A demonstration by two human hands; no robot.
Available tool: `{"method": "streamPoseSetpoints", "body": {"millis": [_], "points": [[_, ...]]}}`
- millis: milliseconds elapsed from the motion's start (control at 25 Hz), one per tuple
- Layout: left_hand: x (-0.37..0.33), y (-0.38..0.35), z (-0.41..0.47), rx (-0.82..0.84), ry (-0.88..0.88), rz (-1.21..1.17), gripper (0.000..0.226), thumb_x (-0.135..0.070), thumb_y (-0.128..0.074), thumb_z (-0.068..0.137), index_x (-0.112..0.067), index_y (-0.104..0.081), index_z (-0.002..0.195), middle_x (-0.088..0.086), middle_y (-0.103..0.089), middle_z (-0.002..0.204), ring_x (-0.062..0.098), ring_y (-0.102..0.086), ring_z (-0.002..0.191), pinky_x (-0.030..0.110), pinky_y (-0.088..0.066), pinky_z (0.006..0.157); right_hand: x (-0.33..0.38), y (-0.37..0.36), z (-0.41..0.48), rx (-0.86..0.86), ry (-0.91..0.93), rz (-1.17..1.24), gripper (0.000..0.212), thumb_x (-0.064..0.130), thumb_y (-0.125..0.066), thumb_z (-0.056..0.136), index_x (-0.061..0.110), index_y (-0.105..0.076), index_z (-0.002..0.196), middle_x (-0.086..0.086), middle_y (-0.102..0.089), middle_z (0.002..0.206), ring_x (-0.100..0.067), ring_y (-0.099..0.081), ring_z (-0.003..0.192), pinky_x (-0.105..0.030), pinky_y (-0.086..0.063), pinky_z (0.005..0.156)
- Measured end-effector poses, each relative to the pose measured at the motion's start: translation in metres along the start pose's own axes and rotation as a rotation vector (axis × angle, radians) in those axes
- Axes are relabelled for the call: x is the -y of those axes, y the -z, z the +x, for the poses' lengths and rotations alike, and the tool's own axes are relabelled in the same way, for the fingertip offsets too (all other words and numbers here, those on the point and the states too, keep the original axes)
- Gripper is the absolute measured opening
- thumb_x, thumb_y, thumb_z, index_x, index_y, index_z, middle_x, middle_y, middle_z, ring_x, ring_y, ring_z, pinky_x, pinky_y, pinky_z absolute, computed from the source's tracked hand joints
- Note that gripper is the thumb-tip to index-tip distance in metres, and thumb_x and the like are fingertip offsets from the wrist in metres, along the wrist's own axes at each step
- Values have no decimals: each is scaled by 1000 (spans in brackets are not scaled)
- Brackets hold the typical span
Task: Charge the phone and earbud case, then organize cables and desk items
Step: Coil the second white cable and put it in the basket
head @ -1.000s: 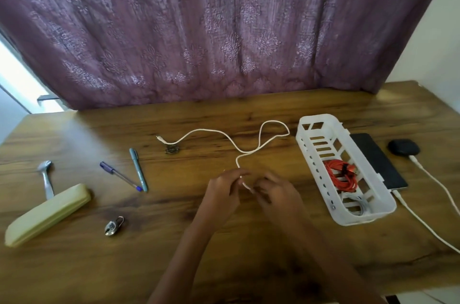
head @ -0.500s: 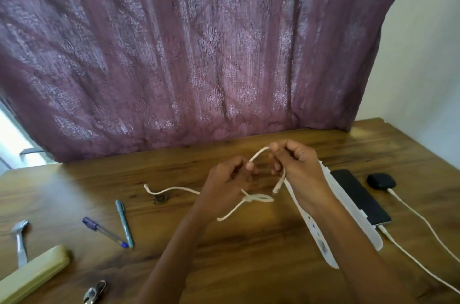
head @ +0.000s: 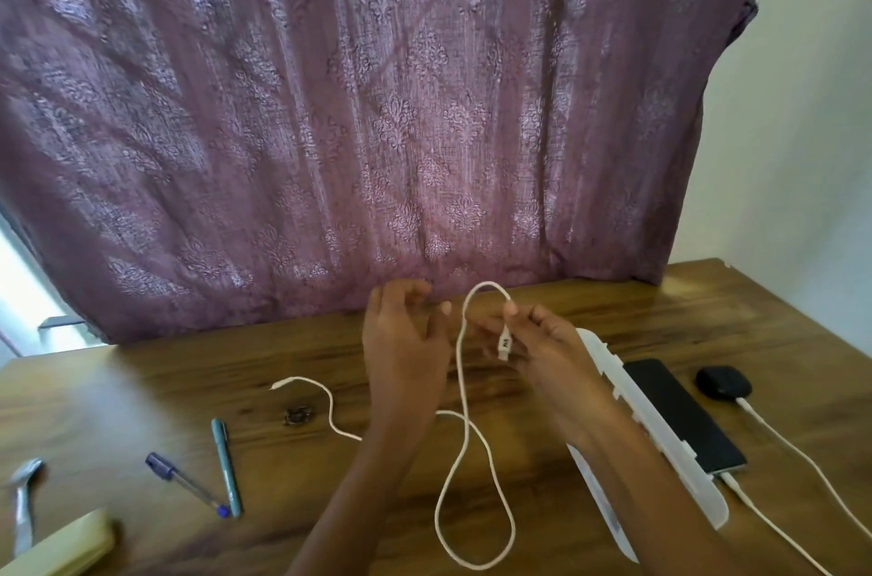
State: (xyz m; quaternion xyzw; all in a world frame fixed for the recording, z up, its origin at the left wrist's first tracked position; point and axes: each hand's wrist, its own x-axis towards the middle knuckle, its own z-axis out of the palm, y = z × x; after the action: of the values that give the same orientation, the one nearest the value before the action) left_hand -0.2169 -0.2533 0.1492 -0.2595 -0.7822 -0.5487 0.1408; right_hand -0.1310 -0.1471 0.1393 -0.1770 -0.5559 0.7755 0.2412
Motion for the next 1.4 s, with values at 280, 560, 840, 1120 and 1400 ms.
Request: {"method": "streamPoseSetpoints", "body": {"millis": [280, 560, 840, 1120, 1400], "points": [[-13, 0, -11, 543, 345, -566, 14, -6, -56, 89, -13, -68, 89, 3, -72, 74, 13, -68, 73, 27, -56, 73, 1, -14, -1, -39, 133, -111, 21, 21, -57, 89, 2, -67, 89, -4, -68, 66, -9, -65, 61, -21, -52, 54], [-24, 19, 1, 653, 538, -777, 22, 0, -42, 93, -1, -63, 91, 2, -67, 66, 7, -63, 59, 19, -55, 62, -10, 0, 25, 125, 363, -384, 46, -8, -48, 87, 23, -51, 120, 11, -66, 101, 3, -63, 89, -15, -51, 73], [-38, 36, 20, 537, 570, -1102, 25, 2, -36, 93, -1, -60, 99, 9, -73, 85, 13, -70, 77, 23, -57, 72, -40, -19, 27, 157, 188, -316, 5, 17, -56, 91, 19, -60, 89, -2, -61, 75, -2, -60, 63, -18, -50, 63], [-7, 35, 35, 113, 444, -1093, 21, 4, -36, 95, -9, -49, 86, 9, -65, 110, 20, -61, 108, 30, -49, 94, -46, -1, 3, 129, 366, -1001, 26, 22, -58, 90, 22, -61, 115, 8, -61, 101, -1, -54, 88, -9, -39, 74], [19, 19, 19, 350, 206, -438, 13, 0, -45, 94, -3, -54, 102, 3, -68, 104, 11, -61, 97, 18, -44, 82, -4, 6, -13, -49, 952, -1043, 25, 17, -47, 87, 10, -70, 96, 6, -56, 85, -10, -63, 64, -24, -52, 51]]}}
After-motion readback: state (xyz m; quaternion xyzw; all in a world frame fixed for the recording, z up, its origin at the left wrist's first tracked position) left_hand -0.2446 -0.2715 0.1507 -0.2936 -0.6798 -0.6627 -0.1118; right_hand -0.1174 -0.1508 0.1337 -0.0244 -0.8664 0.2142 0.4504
